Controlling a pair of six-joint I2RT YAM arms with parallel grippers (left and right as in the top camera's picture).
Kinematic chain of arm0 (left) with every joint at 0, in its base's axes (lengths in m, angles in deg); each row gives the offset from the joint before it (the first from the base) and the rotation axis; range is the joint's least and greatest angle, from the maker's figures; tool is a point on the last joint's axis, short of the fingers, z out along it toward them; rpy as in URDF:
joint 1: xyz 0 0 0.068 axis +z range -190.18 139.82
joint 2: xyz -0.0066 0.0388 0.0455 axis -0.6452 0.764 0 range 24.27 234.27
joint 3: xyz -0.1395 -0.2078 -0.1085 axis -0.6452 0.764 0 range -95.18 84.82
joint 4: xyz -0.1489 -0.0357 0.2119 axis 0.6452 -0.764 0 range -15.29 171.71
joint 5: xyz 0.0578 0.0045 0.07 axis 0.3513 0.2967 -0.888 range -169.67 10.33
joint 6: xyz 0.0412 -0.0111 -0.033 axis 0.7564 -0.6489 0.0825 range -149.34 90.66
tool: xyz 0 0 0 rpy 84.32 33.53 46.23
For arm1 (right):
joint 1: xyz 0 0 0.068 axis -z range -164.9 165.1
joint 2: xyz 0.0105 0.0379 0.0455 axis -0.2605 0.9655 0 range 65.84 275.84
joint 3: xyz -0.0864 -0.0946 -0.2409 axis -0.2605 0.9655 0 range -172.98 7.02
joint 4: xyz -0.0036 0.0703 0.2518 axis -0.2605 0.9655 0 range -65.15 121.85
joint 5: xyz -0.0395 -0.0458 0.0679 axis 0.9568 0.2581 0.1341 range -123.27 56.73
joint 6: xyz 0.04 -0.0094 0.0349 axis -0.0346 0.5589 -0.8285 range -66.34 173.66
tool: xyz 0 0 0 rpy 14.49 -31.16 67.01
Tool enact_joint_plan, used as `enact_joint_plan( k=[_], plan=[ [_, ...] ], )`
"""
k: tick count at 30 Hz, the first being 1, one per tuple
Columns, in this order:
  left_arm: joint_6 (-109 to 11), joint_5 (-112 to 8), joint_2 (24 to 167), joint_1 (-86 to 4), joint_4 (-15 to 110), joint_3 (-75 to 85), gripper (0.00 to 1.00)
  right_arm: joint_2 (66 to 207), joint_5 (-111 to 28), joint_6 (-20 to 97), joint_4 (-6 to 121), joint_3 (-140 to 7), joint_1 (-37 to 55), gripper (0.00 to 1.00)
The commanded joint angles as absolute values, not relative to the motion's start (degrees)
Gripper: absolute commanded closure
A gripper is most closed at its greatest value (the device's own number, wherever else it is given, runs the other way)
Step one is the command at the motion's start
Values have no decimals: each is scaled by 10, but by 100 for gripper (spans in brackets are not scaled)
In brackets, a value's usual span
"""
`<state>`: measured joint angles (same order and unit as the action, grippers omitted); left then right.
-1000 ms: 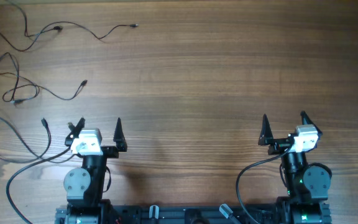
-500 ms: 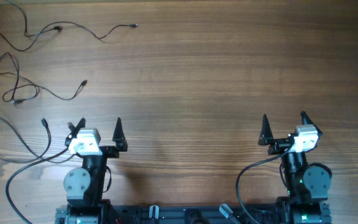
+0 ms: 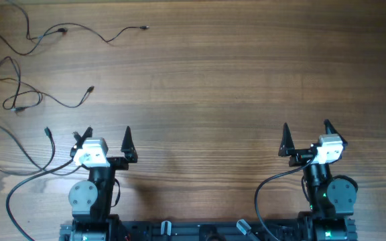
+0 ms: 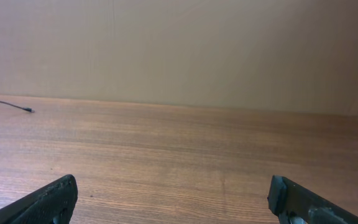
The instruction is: Untangle cables
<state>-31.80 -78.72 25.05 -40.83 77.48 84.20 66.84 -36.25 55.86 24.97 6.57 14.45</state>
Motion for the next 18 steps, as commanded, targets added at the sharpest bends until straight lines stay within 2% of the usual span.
enact_joint_plan(
  k=[1, 18],
  plan=[
    [-324, -782, 247, -410, 773, 845, 0, 660, -363, 550, 248, 67, 147, 0],
    [-324, -782, 247, -410, 773, 845, 0, 660, -363, 550, 248, 67, 147, 0]
  ],
)
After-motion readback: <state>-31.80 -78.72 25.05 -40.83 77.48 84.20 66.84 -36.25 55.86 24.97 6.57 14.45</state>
